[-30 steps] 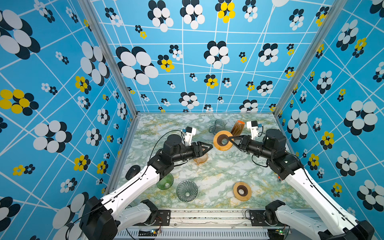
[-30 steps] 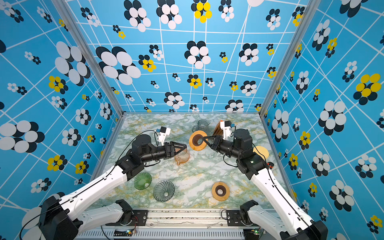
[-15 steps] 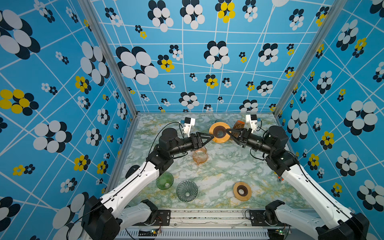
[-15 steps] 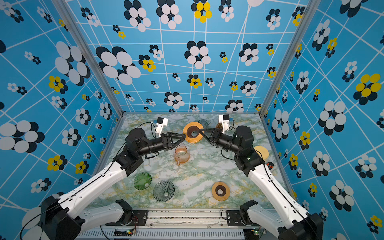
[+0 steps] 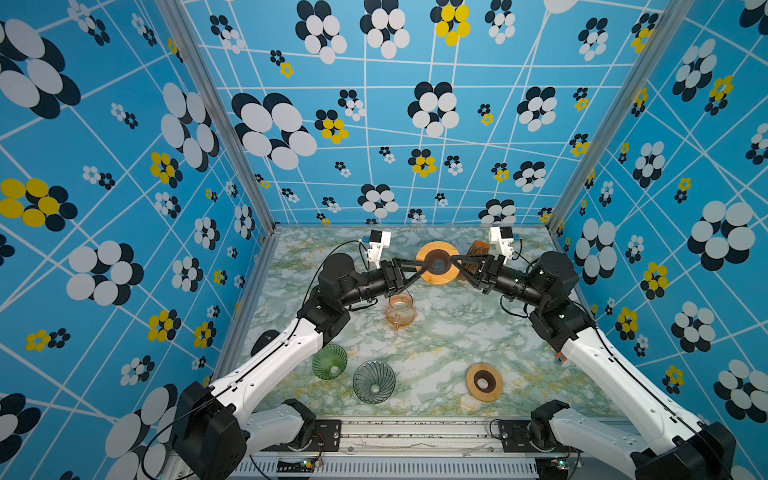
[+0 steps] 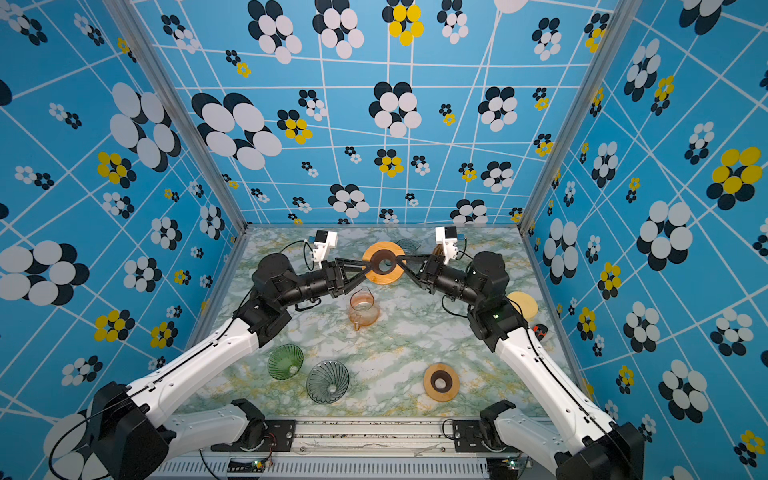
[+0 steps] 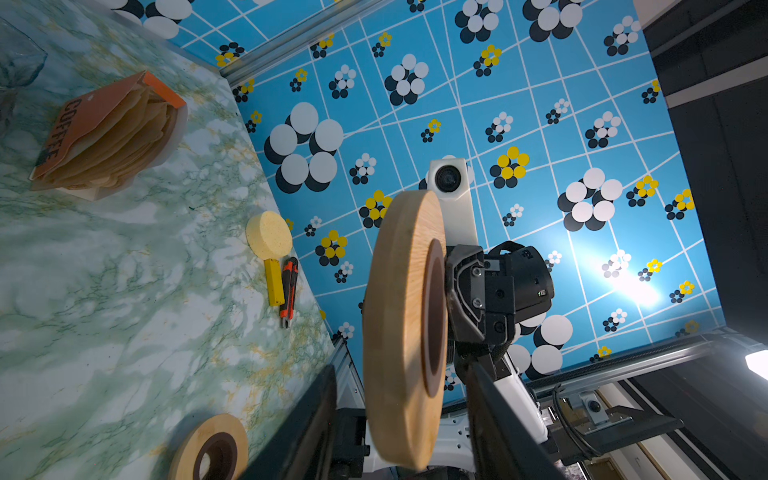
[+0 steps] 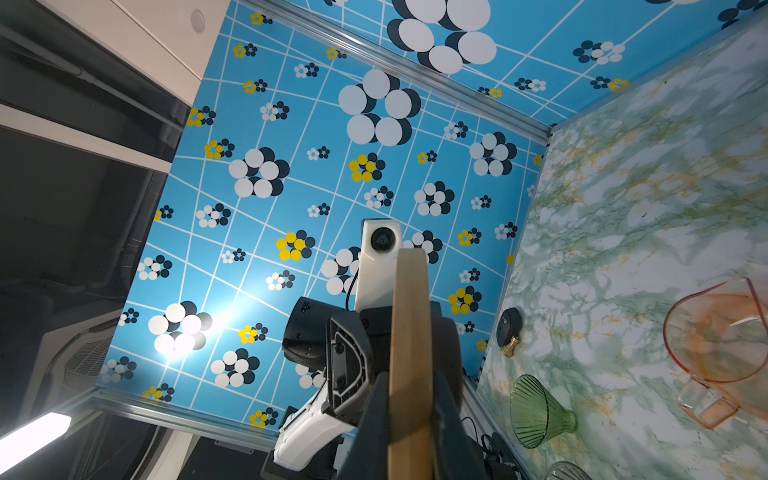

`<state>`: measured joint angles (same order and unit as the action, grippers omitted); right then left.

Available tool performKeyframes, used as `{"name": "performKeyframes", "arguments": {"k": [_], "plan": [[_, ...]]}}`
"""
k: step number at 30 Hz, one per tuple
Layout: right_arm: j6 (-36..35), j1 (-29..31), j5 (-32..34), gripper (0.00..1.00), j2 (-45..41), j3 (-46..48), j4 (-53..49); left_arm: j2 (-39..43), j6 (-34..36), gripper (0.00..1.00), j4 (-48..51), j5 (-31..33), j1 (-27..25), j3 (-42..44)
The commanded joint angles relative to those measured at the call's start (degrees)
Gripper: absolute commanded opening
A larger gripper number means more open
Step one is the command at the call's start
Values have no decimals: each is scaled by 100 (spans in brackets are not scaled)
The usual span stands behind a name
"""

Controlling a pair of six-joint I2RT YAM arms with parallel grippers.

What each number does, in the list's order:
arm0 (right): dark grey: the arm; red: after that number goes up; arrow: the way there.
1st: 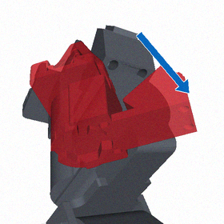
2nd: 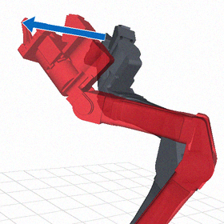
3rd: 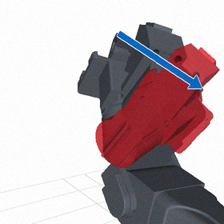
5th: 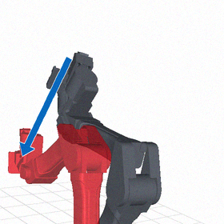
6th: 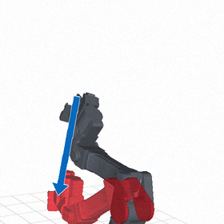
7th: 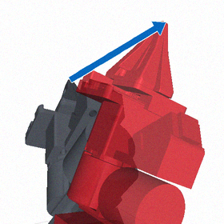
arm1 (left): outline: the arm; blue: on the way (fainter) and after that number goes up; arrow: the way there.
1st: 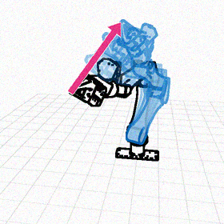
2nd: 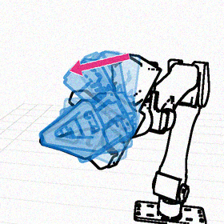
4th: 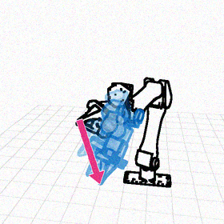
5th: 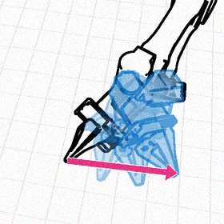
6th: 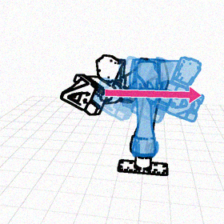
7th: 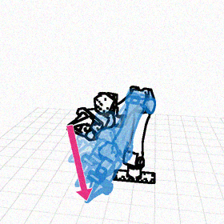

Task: Place the coffee filter in the dripper
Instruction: 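Grasp the wooden stand with the left gripper while the right gripper releases and withdraws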

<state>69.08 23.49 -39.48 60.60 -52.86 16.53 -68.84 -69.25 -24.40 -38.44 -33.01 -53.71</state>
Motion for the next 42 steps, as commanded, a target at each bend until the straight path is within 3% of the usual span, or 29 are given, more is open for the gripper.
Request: {"name": "performKeyframes", "arguments": {"k": [1,8,9,24,32,42], "plan": [[101,-29,-186,8,-13,91,410,-35,-74,49,-316,-136,41,-131],[137,-29,-228,8,-13,212,491,-60,-199,44,-495,-155,42,-131],[142,-28,-232,8,-13,229,508,-56,-201,39,-488,-156,47,-139],[64,-26,-262,9,-8,288,518,-157,-340,23,-694,-126,50,-108],[-184,-21,-235,12,-6,286,239,-244,-423,20,-811,-167,72,-118],[-725,-31,-58,41,-194,114,-467,-239,-293,18,-757,-215,208,-37]]}}
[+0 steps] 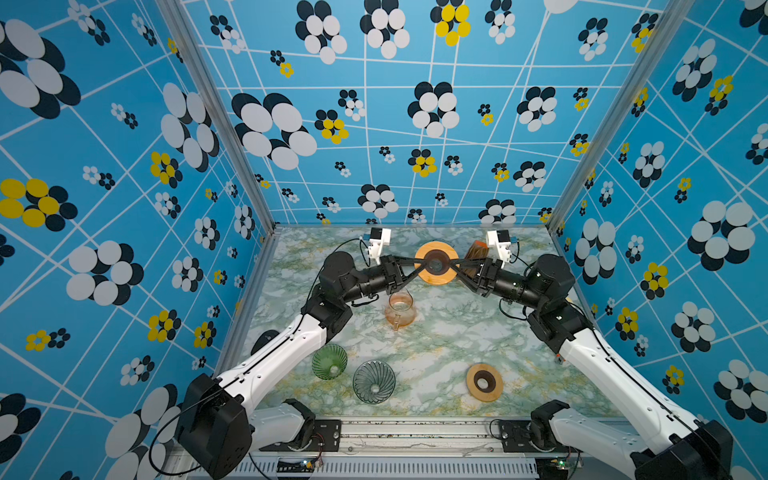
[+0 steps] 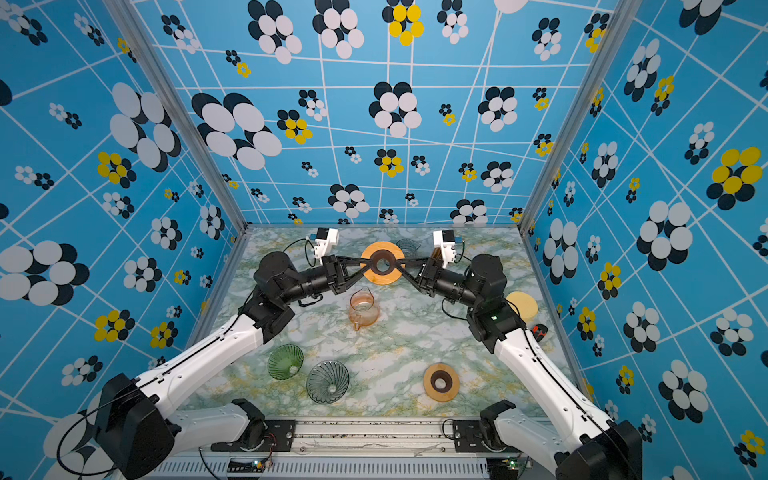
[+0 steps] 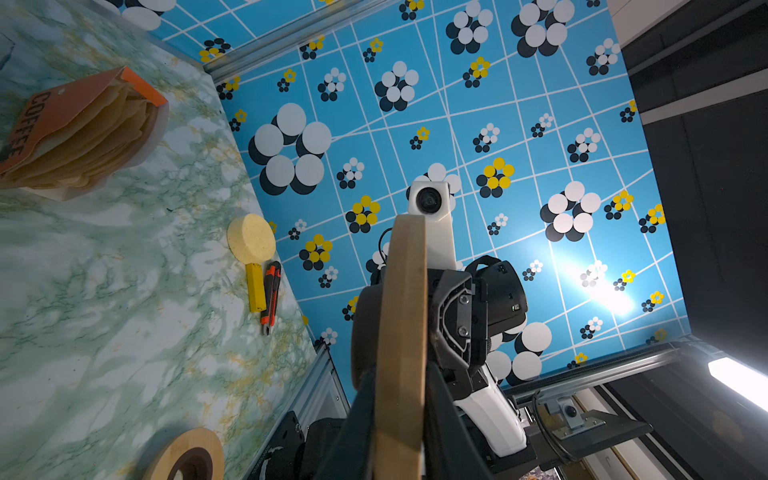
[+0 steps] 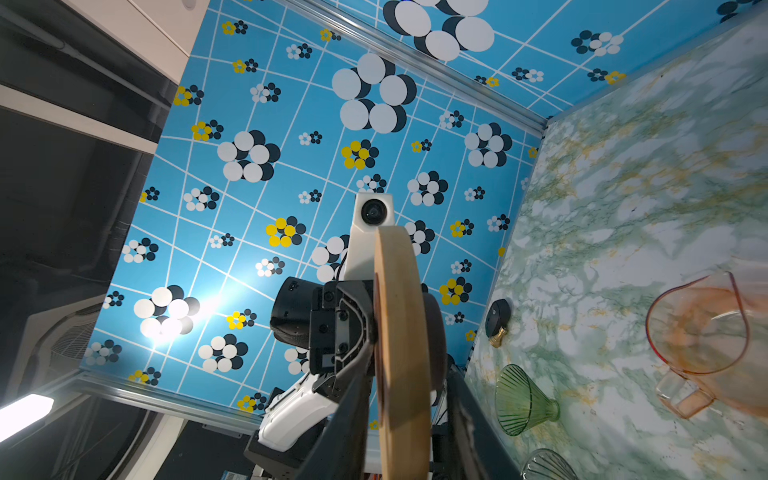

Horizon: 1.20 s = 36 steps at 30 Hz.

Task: Place the coffee filter in the dripper
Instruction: 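Grasp the wooden stand with the left gripper while the right gripper releases and withdraws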

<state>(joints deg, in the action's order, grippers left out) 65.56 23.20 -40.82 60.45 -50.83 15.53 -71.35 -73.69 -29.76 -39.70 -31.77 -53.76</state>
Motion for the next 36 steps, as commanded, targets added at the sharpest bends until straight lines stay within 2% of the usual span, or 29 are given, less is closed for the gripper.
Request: {"name": "performKeyframes", "arguments": {"k": [1,11,15,20,24,36], "plan": [[-474,0,120,44,-211,-123,-513,29,169,17,-188,-82,95,-28],[-1472,-10,743,88,-736,-335,-2043,179,370,16,345,-204,395,-71],[-1922,-7,1187,99,-1036,-322,-2679,152,558,16,735,-292,575,-147],[-2598,-9,1687,99,-1423,-322,-3485,-28,814,17,1155,-452,823,-234],[-3096,-9,1697,99,-1599,-355,-3977,-331,839,17,1087,-615,1023,-283],[-3409,-8,1782,99,-1861,-211,-4331,-1299,975,17,926,-906,1359,-232]]}}
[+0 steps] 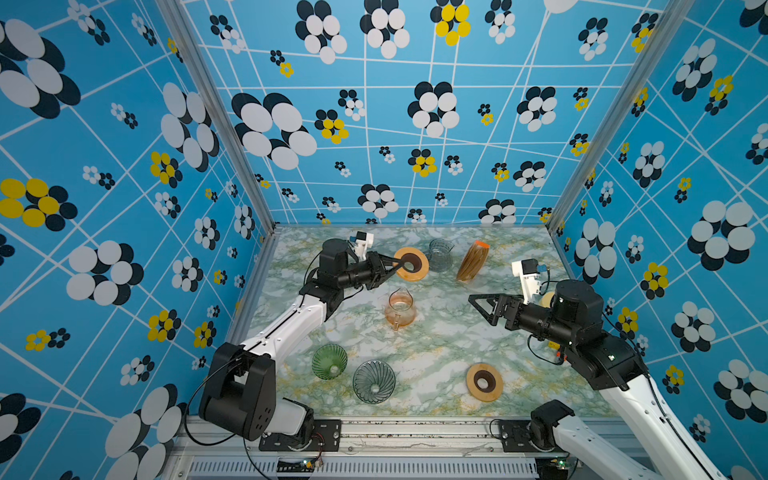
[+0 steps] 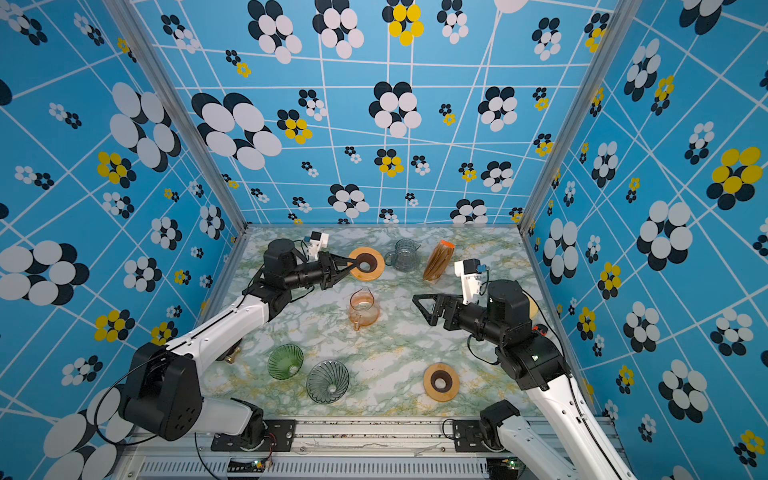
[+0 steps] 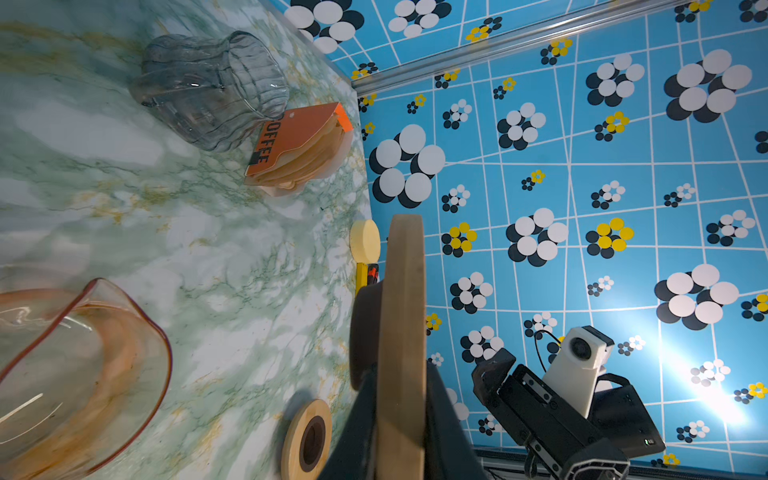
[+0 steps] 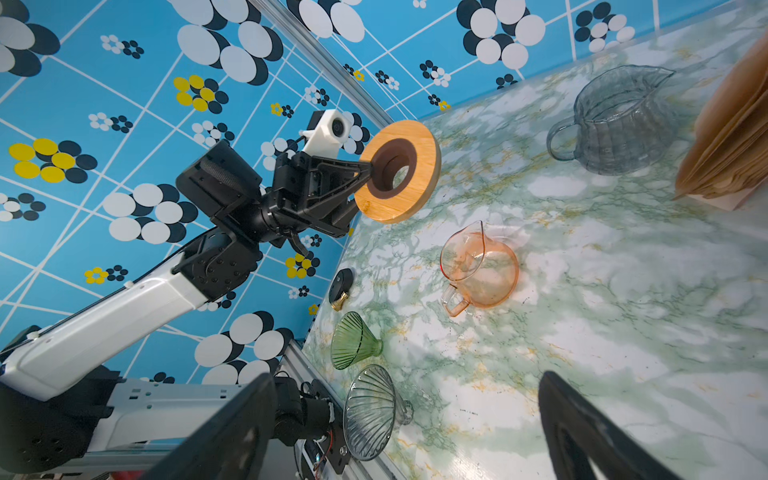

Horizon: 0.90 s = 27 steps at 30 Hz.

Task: Place the coffee filter in the dripper
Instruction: 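Grasp the wooden stand with the left gripper while the right gripper releases and withdraws, then lower the wooden stand onto the orange-pink pitcher and open the left gripper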

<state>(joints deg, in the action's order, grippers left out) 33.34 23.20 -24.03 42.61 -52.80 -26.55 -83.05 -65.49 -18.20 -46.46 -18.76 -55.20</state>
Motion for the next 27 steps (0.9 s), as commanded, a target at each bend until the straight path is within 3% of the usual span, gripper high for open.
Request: {"name": "performKeyframes", "arguments": {"k": [1,27], "plan": [[-187,-10,101,99,-90,10,-117,-195,185,17,-213,-232,72,-69],[-311,-9,35,100,-23,128,-209,-786,546,17,52,-237,274,612]]}}
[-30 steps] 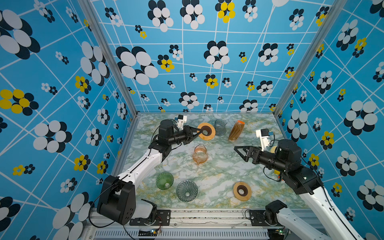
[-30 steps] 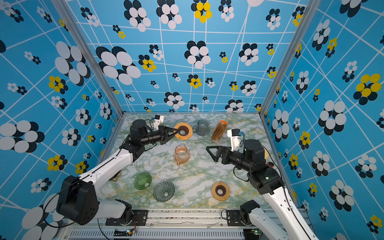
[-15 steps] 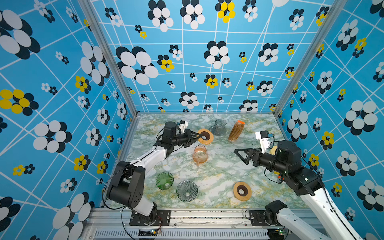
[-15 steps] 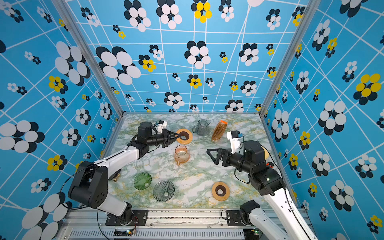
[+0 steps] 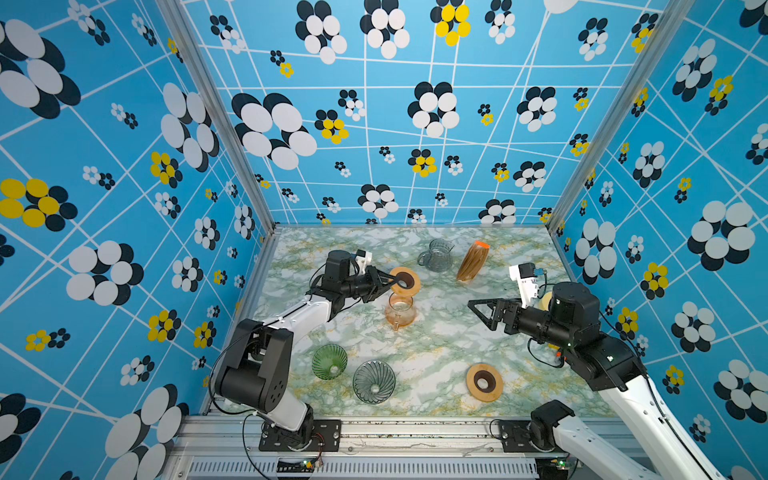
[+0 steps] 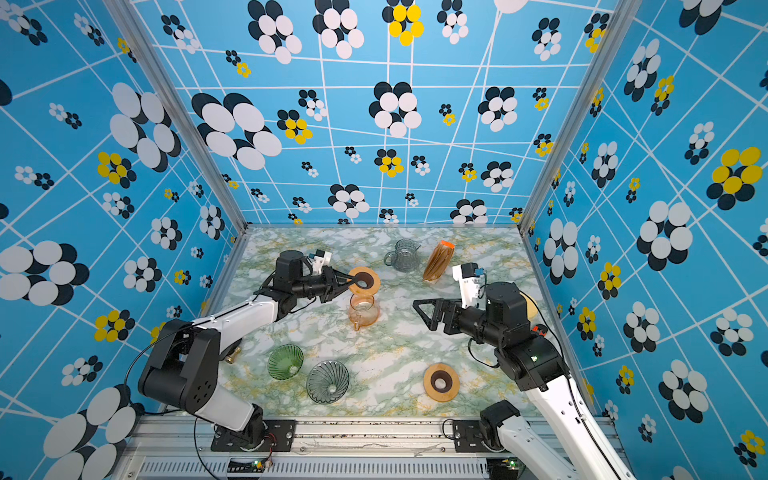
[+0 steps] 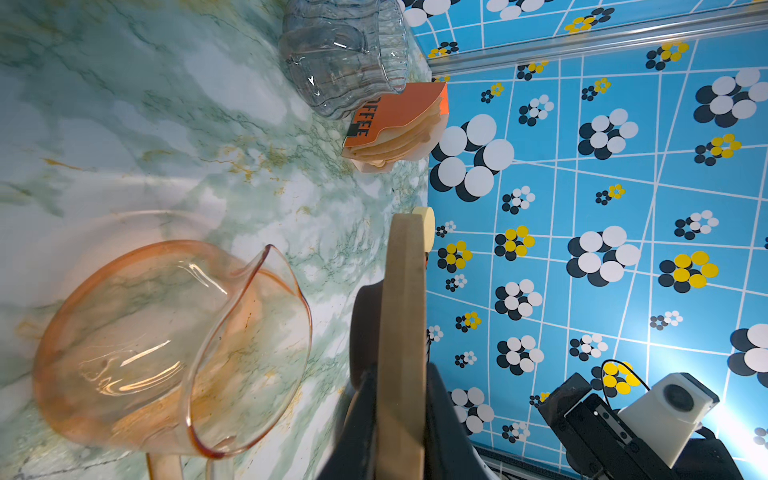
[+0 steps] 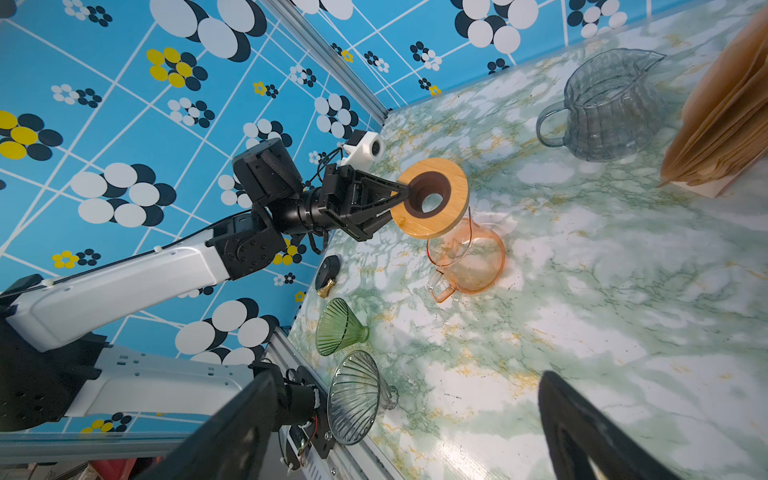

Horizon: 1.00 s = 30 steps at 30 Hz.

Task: Place the coffee filter in the dripper
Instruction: 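Lower the wooden stand onto the orange-pink pitcher and open the left gripper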

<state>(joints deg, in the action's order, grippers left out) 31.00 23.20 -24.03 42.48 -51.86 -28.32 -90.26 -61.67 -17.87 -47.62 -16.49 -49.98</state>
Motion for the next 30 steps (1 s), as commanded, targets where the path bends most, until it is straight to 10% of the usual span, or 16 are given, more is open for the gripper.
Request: {"name": "performKeyframes", "arguments": {"k": [1,30], "plan": [[-76,-8,32,99,-11,34,-31,-62,180,17,38,-125,58,109],[-134,-9,-50,99,190,26,-60,-281,414,20,262,-112,89,331]]}}
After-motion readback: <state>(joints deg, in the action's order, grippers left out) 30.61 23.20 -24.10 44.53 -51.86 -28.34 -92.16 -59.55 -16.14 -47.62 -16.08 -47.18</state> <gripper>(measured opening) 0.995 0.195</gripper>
